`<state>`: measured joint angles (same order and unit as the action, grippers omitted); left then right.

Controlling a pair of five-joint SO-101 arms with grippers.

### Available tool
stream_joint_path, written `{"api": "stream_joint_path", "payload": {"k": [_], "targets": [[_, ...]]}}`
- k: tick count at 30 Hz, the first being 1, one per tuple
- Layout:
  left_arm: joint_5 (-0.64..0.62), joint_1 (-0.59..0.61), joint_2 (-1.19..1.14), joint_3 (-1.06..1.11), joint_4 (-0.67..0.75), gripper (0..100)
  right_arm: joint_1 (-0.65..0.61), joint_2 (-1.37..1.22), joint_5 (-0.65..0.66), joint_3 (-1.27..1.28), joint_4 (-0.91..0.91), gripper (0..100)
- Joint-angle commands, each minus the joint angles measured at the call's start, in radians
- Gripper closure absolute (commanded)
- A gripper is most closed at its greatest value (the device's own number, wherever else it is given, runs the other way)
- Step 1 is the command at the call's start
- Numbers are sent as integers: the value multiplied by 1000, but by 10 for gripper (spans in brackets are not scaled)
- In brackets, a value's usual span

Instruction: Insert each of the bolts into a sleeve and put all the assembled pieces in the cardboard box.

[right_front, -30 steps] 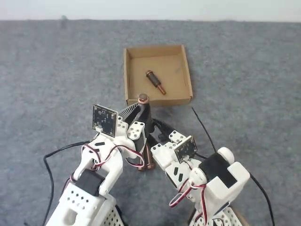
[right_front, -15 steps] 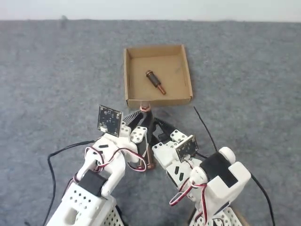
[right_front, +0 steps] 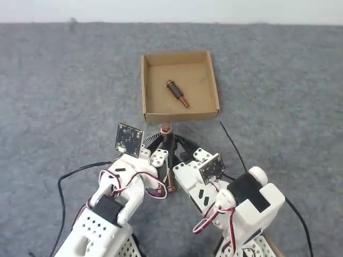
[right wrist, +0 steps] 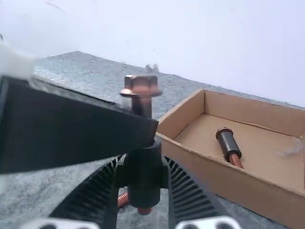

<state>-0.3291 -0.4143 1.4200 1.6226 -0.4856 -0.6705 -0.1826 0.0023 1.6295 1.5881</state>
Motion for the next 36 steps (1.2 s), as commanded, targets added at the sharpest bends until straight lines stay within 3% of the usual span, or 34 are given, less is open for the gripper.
{"api": "stream_joint_path", "payload": {"k": [1,7,18,26,36], "targets": [[0,-5,5,5,6,985,27,16,-11,25,8,993],[3,-2,5,70,147,984,27,16,-11,25,8,993],[3,3,5,68,152,981,27,16,-9,25,8,993],[2,5,5,68,123,773,27,15,-9,23,8,993],[2,5,5,68,97,765,27,10,-9,23,8,993]]}}
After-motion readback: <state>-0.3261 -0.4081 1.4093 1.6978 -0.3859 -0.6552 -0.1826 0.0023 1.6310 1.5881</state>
